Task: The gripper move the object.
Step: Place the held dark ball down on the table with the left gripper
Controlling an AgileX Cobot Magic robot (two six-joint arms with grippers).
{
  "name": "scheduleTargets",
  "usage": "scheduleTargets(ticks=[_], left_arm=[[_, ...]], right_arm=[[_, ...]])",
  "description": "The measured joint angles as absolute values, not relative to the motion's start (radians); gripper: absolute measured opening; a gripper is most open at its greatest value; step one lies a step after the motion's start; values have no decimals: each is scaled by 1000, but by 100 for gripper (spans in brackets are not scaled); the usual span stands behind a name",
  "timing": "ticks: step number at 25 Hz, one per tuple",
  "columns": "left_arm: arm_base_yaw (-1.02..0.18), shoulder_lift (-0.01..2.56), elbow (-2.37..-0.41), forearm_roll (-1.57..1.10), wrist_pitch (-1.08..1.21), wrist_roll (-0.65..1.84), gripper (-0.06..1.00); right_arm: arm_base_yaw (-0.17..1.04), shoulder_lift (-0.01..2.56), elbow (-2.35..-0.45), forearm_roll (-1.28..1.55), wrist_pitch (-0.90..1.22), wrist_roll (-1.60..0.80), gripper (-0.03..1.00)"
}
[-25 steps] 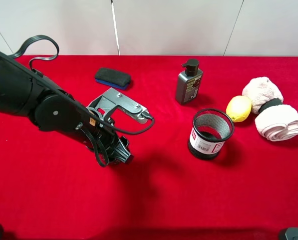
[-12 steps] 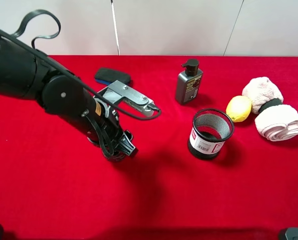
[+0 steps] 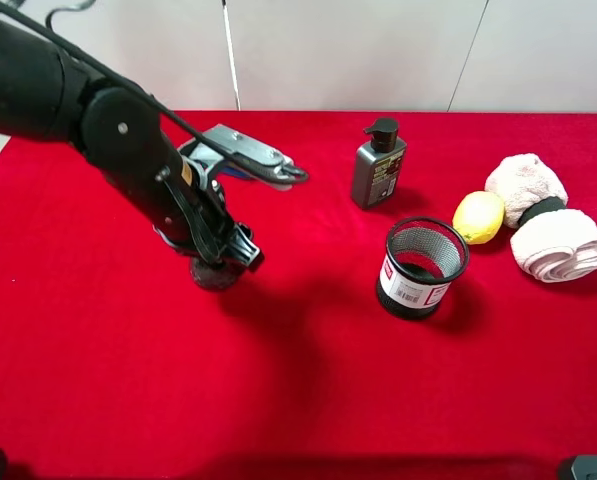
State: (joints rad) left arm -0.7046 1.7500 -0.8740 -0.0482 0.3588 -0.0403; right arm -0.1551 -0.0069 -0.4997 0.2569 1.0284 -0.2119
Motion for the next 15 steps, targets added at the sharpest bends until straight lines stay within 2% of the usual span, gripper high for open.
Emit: scheduleTargets(ticks=[15], left_arm=[[-569,1750,-878,70,174,-40,57]], right_arm=[[-155,-7,-500,257,1028,-212,69]])
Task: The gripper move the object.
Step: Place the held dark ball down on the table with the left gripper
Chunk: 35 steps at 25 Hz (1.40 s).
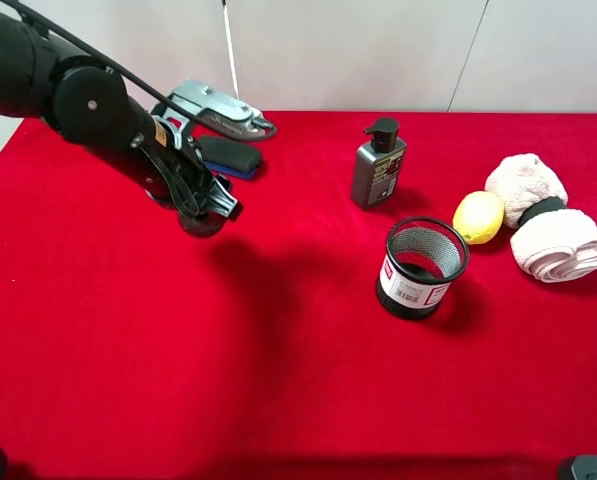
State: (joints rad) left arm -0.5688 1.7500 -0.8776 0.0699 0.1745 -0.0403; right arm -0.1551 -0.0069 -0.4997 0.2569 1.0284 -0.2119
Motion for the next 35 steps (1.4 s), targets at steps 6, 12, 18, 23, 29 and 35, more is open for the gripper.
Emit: scheduleTargets(ticks=[6,12,18,23,29,35], left_arm=[[-510,1750,-878,103,102,-40,57],[-472,1765,-878,141,0,-40,57],[-465,1858,-878,152,-125,-40,57],[-465,1876,-878,152,-168,-40,57],[-465,1878,-875,153,-196,-40,57],[-450,1878,-819,153,-323,-40,57]], right_arm=[[-155,-7,-500,257,1028,-212,69],[-155,-7,-500,257,1028,-212,69],[-155,-7,-500,257,1028,-212,69],[-155,-7,-500,257,1028,-212,69],[-155,-7,-500,257,1028,-212,69],[-155,-7,-500,257,1028,-212,69]])
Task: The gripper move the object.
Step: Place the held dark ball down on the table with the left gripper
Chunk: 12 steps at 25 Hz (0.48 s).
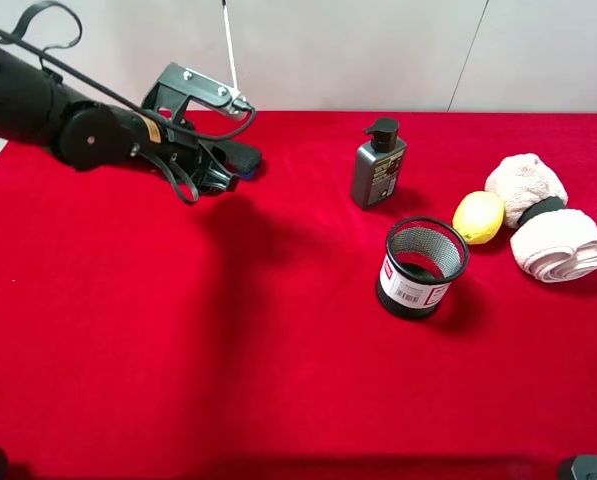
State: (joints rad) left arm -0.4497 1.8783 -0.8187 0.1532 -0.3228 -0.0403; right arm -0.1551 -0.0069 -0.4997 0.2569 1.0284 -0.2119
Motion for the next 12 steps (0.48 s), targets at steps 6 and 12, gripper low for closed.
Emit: scheduleTargets(ticks=[6,12], left_arm=[[-437,1881,-757,153,-426,-40,57],[-431,1885,-708,152,-463,-39,57]], right_arm=[[-155,-7,-500,257,1028,-212,69],[-155,-7,-500,257,1028,-212,69]])
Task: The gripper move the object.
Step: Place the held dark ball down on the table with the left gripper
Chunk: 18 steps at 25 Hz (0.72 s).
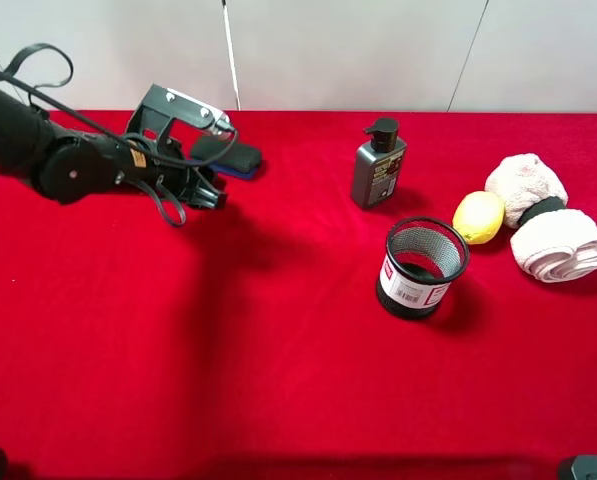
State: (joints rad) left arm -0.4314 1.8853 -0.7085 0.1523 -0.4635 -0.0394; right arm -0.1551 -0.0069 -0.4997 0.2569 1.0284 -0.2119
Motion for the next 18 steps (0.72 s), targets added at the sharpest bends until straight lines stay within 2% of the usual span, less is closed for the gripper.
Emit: scheduleTargets(ticks=[18], left_arm=[[-431,1936,-705,152,-494,-39,57]], right_arm=[[-155,-7,-500,257,1028,-212,69]])
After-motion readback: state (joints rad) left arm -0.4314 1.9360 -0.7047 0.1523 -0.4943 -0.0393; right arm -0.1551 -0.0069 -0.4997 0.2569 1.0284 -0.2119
